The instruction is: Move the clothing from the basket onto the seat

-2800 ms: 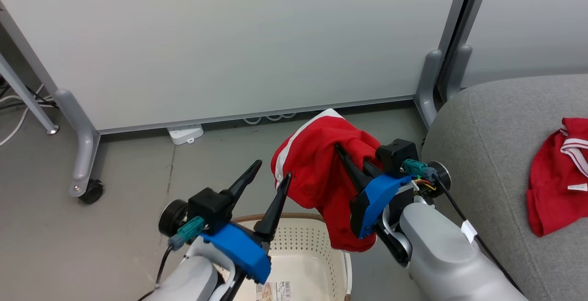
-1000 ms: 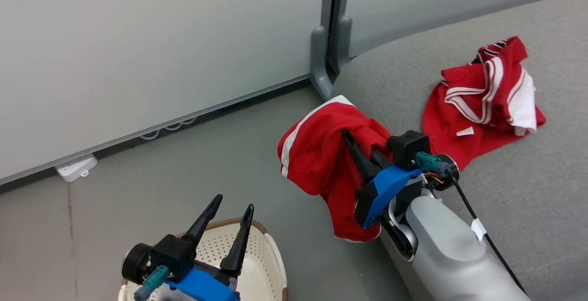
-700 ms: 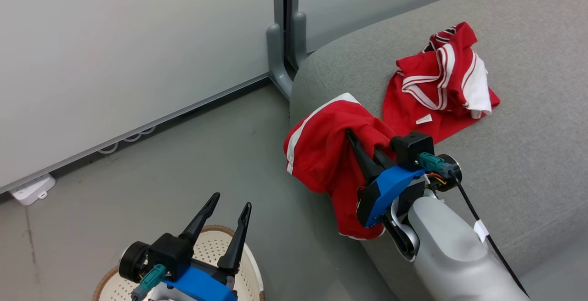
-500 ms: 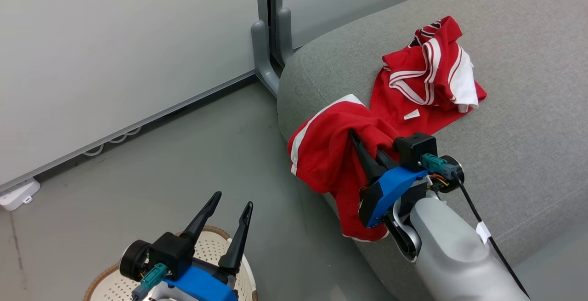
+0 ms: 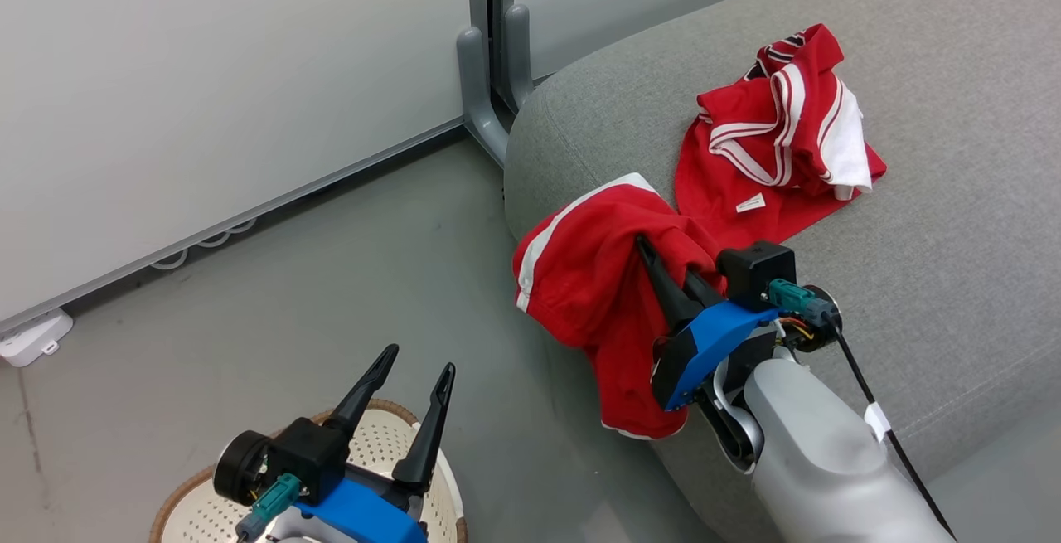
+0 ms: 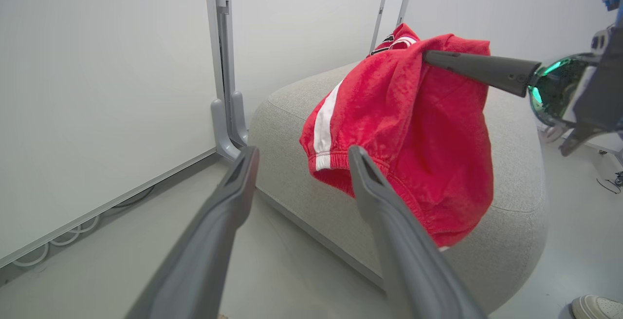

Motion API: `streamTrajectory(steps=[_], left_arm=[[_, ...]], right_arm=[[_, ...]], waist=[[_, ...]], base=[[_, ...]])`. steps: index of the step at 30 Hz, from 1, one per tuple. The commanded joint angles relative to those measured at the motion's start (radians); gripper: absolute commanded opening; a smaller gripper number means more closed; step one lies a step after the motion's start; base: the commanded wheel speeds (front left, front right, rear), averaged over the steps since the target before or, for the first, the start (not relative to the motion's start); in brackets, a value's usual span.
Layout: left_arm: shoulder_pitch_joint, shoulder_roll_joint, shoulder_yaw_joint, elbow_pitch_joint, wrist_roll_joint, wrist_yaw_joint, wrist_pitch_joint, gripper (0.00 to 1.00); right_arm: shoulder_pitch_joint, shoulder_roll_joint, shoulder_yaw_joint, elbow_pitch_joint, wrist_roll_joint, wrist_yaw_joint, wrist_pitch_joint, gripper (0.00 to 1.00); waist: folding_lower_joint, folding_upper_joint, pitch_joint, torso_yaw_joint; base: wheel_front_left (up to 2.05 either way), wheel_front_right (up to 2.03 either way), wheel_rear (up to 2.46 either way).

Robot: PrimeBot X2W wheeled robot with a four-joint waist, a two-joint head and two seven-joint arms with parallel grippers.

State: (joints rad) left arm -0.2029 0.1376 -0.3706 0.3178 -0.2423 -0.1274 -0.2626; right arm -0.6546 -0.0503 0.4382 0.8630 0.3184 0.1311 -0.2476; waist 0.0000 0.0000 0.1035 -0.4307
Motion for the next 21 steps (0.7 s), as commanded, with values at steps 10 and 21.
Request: streamTrajectory(steps=[10, 21], left_arm=[[-0.044, 0.016, 0.009, -0.028, 0.026, -0.005, -0.003, 1.00], [-0.161, 0.060, -0.048, -0.101, 0.062, -0.004, -0.003, 1.00]], right_arm=[[-0.152, -0.015, -0.168, 0.037, -0.100, -0.001, 0.028, 0.00], [-0.424, -0.235, -0.456, -0.039, -0.219, -0.001, 0.123, 0.00]], waist=[[0.0000, 0.0000, 0.089, 0.032], [0.0000, 0.0000, 0.296, 0.122]], base=[[0.00, 0.00, 0.00], [0.00, 0.00, 0.00]])
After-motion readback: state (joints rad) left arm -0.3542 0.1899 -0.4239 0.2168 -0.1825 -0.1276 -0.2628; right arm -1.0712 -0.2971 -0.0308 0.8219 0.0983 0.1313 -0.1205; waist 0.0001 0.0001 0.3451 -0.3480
